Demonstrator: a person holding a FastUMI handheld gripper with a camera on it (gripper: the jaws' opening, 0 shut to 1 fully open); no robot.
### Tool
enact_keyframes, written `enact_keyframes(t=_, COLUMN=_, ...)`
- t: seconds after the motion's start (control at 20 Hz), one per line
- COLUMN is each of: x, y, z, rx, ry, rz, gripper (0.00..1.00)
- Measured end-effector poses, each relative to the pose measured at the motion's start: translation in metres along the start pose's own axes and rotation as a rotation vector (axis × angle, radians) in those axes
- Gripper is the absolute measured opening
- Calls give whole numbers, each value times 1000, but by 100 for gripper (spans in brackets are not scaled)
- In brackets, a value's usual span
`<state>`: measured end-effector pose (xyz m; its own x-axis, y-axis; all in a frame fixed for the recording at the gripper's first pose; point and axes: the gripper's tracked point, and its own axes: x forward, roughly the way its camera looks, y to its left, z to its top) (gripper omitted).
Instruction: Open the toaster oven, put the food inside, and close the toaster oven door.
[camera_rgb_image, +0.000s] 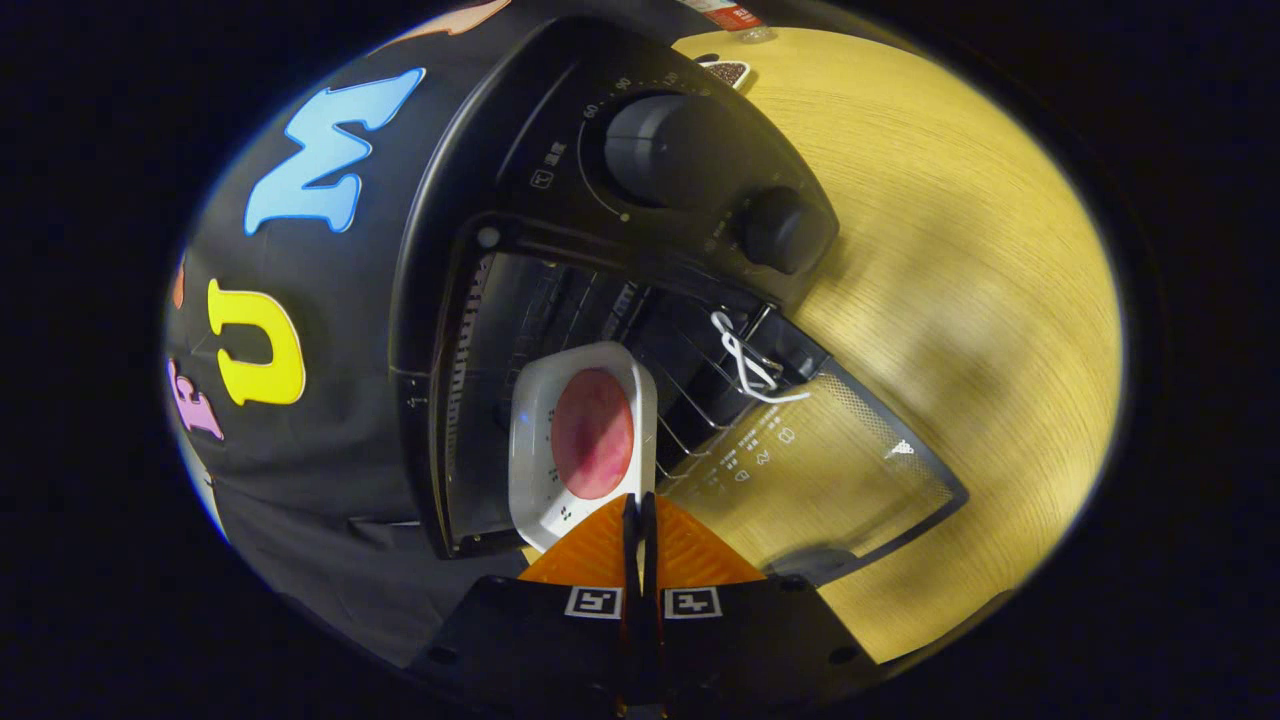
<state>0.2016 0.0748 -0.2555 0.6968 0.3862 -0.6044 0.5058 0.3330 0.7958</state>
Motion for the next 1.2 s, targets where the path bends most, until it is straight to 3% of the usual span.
enact_keyframes(t=0.75, x=34, y=19, z=22, rx=-1, ry=-228, rz=51, gripper=2)
enact_keyframes(t=1.1, x=29, y=27, z=13, rx=25, ry=-195, rz=108, gripper=9)
enact_keyframes(t=1.2, x=32, y=28, z=3, rx=22, ry=-149, rz=120, gripper=20)
